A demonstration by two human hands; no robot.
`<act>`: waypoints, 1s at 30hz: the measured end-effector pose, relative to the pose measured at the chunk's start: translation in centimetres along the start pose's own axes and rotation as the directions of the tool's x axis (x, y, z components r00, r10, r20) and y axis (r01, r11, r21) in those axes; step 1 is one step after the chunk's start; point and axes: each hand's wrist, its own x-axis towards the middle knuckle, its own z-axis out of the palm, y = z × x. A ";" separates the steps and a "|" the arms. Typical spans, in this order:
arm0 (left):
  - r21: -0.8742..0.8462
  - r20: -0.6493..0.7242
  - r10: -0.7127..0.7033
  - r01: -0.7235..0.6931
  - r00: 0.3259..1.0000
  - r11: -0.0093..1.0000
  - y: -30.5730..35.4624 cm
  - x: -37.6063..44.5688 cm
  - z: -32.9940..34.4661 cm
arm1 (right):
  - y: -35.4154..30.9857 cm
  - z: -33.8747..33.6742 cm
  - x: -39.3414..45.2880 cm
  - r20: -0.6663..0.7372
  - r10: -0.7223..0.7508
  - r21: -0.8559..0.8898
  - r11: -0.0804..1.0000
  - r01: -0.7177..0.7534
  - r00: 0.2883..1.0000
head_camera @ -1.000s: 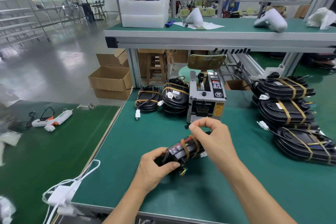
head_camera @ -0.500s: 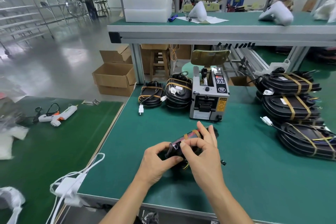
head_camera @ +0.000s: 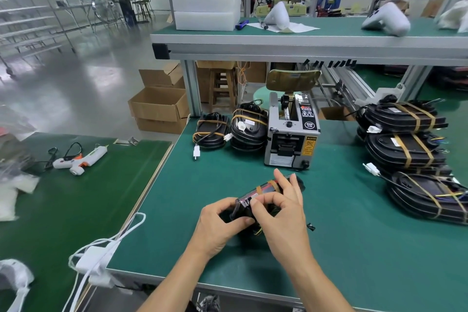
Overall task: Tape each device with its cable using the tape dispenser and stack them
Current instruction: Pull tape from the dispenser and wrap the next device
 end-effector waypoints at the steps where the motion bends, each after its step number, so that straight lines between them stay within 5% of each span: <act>1: -0.001 0.002 0.002 -0.002 1.000 1.000 0.0 0.0 0.0 | 0.0 0.0 0.0 -0.001 -0.003 -0.005 1.000 0.003 1.000; 10: 0.028 0.003 0.005 -0.005 1.000 1.000 -0.2 0.0 0.0 | -0.1 0.5 0.0 -0.018 -0.003 -0.162 0.987 0.000 1.000; 30: -0.005 0.003 0.009 -0.009 1.000 1.000 -0.7 0.2 0.0 | -0.1 0.6 0.1 -0.058 -0.006 -0.224 0.975 -0.007 0.998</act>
